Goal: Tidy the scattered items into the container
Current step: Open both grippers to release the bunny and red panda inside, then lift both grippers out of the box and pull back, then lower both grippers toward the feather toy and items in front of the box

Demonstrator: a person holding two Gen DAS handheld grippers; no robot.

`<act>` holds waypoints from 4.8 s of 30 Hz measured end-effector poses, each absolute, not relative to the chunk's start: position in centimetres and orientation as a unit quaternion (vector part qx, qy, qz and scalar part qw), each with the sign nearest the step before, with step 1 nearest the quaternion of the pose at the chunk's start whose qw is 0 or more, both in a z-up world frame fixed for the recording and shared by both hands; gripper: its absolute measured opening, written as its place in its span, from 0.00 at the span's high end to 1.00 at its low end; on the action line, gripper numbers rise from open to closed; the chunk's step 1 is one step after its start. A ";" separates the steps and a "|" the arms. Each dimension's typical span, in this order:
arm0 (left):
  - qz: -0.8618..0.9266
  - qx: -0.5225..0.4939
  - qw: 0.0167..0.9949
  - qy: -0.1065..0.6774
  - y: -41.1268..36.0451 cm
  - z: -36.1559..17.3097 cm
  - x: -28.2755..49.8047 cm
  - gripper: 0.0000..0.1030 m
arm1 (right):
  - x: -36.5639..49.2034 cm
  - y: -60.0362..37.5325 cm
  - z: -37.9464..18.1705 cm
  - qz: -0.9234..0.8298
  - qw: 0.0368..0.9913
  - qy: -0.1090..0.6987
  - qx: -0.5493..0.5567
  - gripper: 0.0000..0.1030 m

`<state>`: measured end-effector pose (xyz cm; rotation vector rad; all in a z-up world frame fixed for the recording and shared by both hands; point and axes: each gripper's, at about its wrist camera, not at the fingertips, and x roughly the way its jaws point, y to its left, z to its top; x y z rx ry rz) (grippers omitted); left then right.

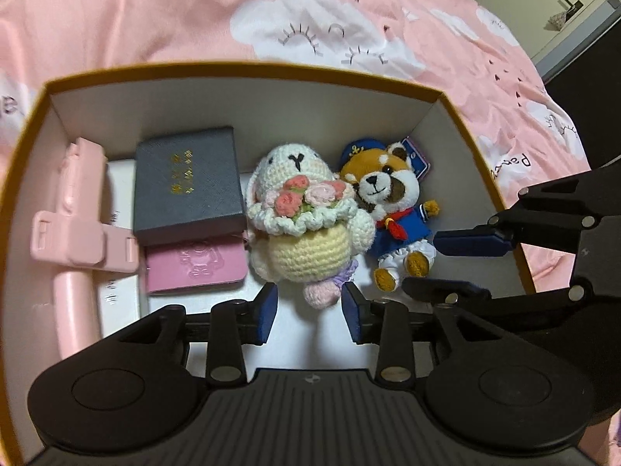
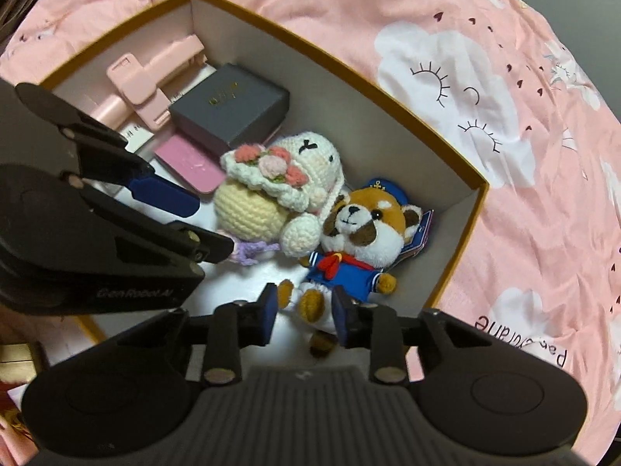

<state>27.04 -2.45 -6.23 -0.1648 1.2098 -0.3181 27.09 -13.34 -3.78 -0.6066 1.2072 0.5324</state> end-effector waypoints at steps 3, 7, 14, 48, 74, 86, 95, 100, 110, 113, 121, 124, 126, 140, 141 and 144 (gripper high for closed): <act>-0.132 -0.073 0.827 0.541 -2.2 -5.0 25.5 0.53 | 25.9 -14.0 -3.3 0.247 0.757 0.550 -0.254 0.56; -0.109 -0.085 0.856 0.498 -1.7 -3.6 22.9 0.50 | 24.1 -13.9 -2.2 0.245 0.782 0.521 -0.237 0.48; -0.065 -0.102 0.900 0.418 -1.1 -2.2 18.2 0.46 | 21.8 -13.7 -2.0 0.257 0.815 0.480 -0.198 0.41; -0.023 -0.057 0.934 0.351 3.1 0.8 3.7 0.21 | 6.3 -15.2 -0.1 0.165 0.927 0.336 -0.034 0.19; -0.018 -0.108 0.892 0.438 8.5 -2.0 -2.0 0.32 | 3.2 -16.8 -2.4 0.156 0.900 0.406 -0.014 0.17; -0.081 -0.061 0.851 0.515 6.1 -4.2 -1.7 0.44 | 3.2 -15.0 -5.5 0.249 0.823 0.508 -0.048 0.42; -0.102 0.009 0.827 0.553 4.2 -5.8 -2.0 0.36 | 2.4 -13.5 -8.0 0.303 0.754 0.577 -0.082 0.42; -0.119 0.010 0.807 0.578 3.9 -7.3 -1.2 0.33 | 2.2 -12.7 -9.7 0.324 0.717 0.609 -0.097 0.40; -0.105 -0.006 0.795 0.597 4.4 -10.5 0.5 0.39 | 3.3 -10.7 -12.1 0.343 0.698 0.617 -0.119 0.53; -0.094 -0.003 0.799 0.593 4.4 -10.8 0.9 0.42 | 3.7 -9.9 -12.2 0.346 0.709 0.600 -0.129 0.71; -0.066 -0.062 0.830 0.550 6.7 -10.1 3.2 0.53 | 6.5 -9.3 -11.6 0.354 0.736 0.573 -0.068 0.77; -0.058 -0.072 0.848 0.521 7.1 -9.2 4.1 0.62 | 7.4 -9.2 -10.7 0.352 0.757 0.548 -0.048 0.78; -0.046 -0.080 0.858 0.506 7.3 -8.7 4.9 0.67 | 8.1 -9.0 -10.2 0.343 0.770 0.536 -0.039 0.78; -0.041 -0.104 0.877 0.468 8.1 -6.1 4.5 0.61 | 10.3 -11.1 -7.4 0.266 0.840 0.471 -0.042 0.75; -0.049 -0.101 0.877 0.468 8.0 -5.8 3.8 0.61 | 10.2 -11.2 -7.2 0.265 0.843 0.466 -0.040 0.74; -0.067 -0.086 0.873 0.476 7.3 -5.3 2.6 0.61 | 9.2 -11.9 -6.3 0.268 0.855 0.443 -0.041 0.71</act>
